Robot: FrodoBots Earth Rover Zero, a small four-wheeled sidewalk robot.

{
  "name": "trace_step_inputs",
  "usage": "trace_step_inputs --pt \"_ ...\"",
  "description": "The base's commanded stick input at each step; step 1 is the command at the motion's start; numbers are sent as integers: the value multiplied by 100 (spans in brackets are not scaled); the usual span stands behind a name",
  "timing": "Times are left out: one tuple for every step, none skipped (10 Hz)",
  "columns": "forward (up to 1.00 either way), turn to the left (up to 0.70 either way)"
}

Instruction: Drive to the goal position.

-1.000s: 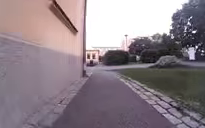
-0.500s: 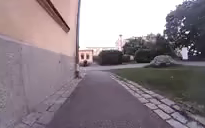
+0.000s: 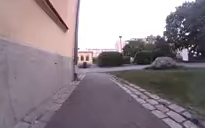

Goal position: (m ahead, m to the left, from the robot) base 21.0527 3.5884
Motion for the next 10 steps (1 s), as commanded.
trace_step_inputs --pt "50 0" --pt "50 13" --pt "50 50" --pt "50 50" --pt "50 38" --pt "50 2" --pt "50 0" --pt "50 0" --pt "50 0" --pt "50 0"
